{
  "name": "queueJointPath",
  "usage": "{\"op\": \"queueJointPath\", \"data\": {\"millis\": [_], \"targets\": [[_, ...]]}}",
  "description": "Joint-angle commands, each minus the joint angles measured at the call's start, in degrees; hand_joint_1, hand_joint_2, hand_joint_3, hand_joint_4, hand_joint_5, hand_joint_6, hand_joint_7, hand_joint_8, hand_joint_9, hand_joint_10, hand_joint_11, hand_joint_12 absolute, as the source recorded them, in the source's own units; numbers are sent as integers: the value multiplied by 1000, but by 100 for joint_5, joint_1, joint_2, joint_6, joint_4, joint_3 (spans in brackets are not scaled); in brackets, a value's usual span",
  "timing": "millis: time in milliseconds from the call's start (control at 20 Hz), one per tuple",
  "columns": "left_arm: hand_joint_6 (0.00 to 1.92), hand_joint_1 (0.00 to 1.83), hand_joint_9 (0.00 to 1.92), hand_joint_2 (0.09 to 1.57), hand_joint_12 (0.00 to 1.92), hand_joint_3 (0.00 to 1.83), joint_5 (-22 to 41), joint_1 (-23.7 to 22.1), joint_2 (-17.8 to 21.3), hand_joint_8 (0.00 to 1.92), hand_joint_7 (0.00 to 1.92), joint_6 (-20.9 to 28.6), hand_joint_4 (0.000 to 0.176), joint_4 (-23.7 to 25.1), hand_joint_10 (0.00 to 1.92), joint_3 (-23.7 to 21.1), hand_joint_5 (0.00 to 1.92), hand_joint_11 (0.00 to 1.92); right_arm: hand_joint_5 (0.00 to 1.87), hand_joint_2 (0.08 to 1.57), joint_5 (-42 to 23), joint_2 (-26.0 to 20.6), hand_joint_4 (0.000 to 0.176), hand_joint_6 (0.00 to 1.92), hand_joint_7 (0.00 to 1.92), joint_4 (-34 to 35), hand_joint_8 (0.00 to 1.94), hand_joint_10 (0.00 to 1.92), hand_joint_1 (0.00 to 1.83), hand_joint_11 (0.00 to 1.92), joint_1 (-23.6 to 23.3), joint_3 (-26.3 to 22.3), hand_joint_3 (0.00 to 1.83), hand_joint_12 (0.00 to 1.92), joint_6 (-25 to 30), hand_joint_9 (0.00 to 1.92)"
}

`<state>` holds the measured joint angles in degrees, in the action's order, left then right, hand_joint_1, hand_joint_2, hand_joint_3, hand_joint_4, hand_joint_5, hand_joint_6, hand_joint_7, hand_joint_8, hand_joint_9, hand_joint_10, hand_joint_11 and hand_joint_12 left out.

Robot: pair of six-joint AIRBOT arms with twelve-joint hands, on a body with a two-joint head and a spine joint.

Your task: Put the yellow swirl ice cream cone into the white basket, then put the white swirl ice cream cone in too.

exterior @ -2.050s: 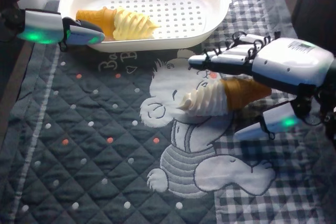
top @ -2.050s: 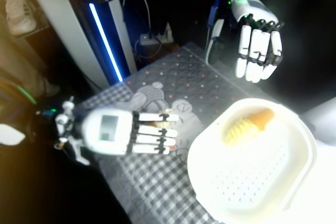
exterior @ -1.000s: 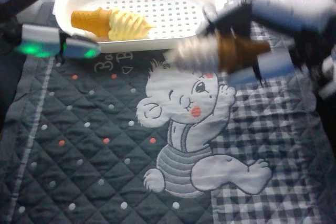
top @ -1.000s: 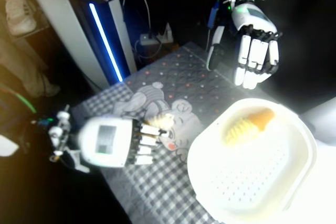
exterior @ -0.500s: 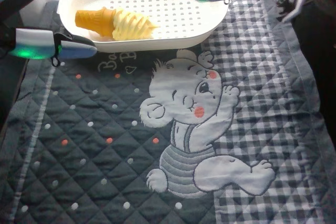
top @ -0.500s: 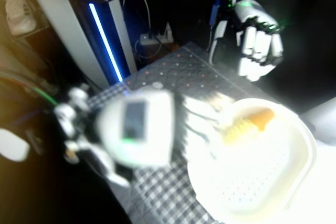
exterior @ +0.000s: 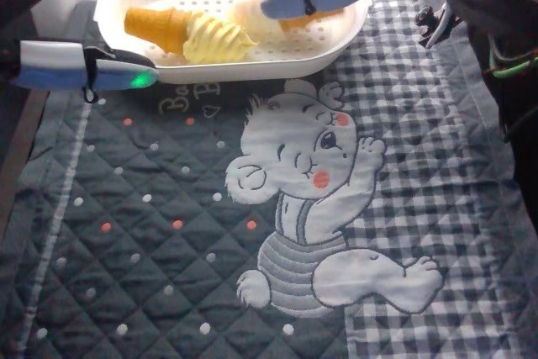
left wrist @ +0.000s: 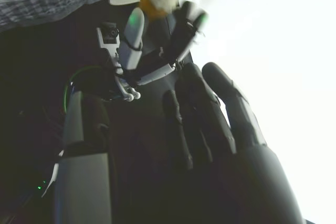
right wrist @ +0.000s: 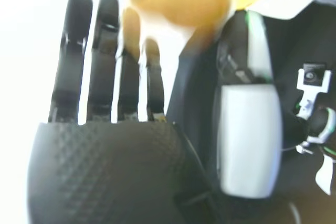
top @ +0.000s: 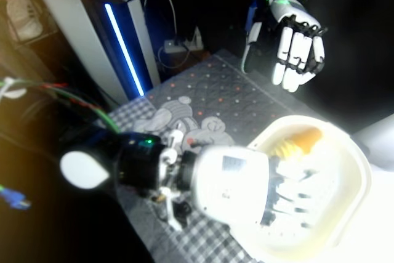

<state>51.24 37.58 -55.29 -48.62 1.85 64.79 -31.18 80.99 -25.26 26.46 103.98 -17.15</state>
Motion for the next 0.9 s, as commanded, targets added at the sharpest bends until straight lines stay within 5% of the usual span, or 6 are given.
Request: {"op": "queueJointPath", "data": {"millis": [0,100,150,300,600,850], "targets": [[5,1077,776,910,1390,0,852,-12,80,9,694,72,0,-123,80,-34,697,344,0,769,-833,-133,176,0,0,297,0,19,348,0,-97,-99,0,752,74,63],[0,1097,736,909,1363,0,1094,76,204,4,687,109,0,-183,65,-126,675,295,0,860,-1327,-458,176,0,0,575,0,0,453,0,-96,-507,4,71,74,2],[3,1075,710,900,1338,0,1170,102,250,0,678,109,0,-204,54,-161,682,251,0,863,-1493,-550,176,0,0,653,0,0,452,0,-96,-648,2,13,72,0],[0,1004,656,910,1307,3,1889,470,605,0,626,109,0,-449,29,-428,663,207,0,849,-2499,-1409,176,0,0,1054,0,0,575,0,-93,-1645,0,0,-375,0],[0,1004,610,924,1318,3,3131,1201,1118,0,517,109,0,-831,11,-861,477,157,0,904,-3335,-2396,164,0,0,1196,0,0,691,0,30,-2745,13,0,-835,0],[0,821,571,982,1432,9,3870,1645,1142,0,421,180,10,-1007,0,-1001,369,93,0,850,-4472,-2853,155,0,0,1896,0,0,699,0,1184,-3207,0,0,-837,0]]}}
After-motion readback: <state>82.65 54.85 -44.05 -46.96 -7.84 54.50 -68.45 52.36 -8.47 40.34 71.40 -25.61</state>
